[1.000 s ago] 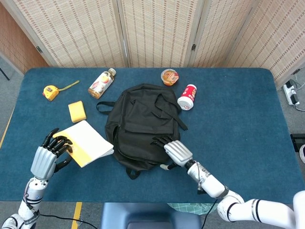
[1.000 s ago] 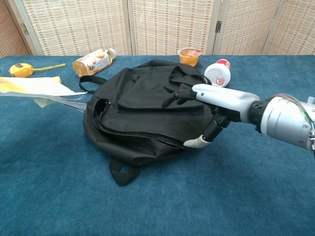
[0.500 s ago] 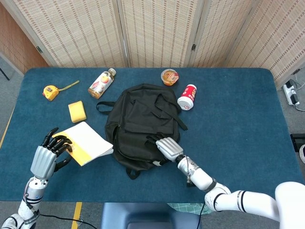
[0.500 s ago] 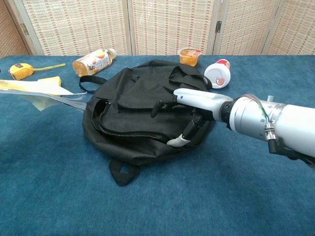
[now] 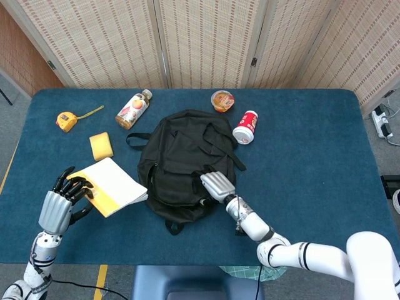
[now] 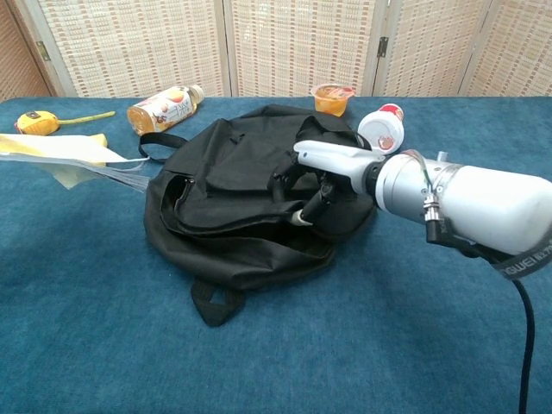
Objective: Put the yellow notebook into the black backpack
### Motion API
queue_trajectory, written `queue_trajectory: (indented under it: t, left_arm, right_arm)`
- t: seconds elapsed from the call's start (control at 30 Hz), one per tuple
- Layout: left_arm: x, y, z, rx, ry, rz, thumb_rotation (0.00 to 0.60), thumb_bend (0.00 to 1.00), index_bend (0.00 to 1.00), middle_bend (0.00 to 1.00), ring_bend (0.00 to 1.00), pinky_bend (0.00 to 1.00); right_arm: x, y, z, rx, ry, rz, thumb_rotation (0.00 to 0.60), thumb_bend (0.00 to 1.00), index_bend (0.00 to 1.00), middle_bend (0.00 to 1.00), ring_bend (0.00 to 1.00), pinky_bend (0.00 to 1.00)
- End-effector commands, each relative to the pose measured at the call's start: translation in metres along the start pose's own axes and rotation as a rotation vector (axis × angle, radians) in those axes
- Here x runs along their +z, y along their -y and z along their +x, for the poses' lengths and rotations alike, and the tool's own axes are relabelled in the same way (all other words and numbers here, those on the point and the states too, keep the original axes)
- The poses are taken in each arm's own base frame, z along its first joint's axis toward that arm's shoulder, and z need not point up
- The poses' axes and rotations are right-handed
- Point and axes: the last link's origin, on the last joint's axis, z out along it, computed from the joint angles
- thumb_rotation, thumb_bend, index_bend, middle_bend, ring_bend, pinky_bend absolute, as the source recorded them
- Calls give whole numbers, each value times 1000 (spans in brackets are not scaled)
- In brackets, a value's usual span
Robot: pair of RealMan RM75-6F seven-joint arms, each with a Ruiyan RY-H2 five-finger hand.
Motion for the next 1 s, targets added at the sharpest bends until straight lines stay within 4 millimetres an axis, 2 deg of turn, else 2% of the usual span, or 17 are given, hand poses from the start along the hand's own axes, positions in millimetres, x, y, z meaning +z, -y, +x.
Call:
queue_trajectory:
  t: [0.03,0.23,0.37,0.5,0.77,1.0]
  left_arm:
    - [2,-3,1,-28,-7,-15,600,540,679,513,395,196]
    - [0,-23,-2,-83,-8,-96,600,539,679,538,428,222]
    - [1,-36,-3,-124,-12,-153,600,539,679,558,452,300]
    - [2,-48,-3,-148,-13,-211,600,539,680,573,470,332]
    - [9,-73,-6,-219,-12,-302,600,539,681,582,475,339]
    - [23,-101,-18,-306,-22,-355,600,538,681,582,474,339]
  right_arm:
    - [8,5,9,22,-31,-5,600,553,695,295,240,57]
    - [24,17,29,73,-112,-31,600,622,744,335,241,58]
    - [35,25,39,95,-160,-59,600,657,767,352,244,58]
    - [44,33,46,140,-193,-85,600,694,777,359,249,58]
    - [55,49,59,217,-288,-97,600,735,776,360,259,58]
    - [60,55,64,285,-340,-87,600,739,775,361,268,58]
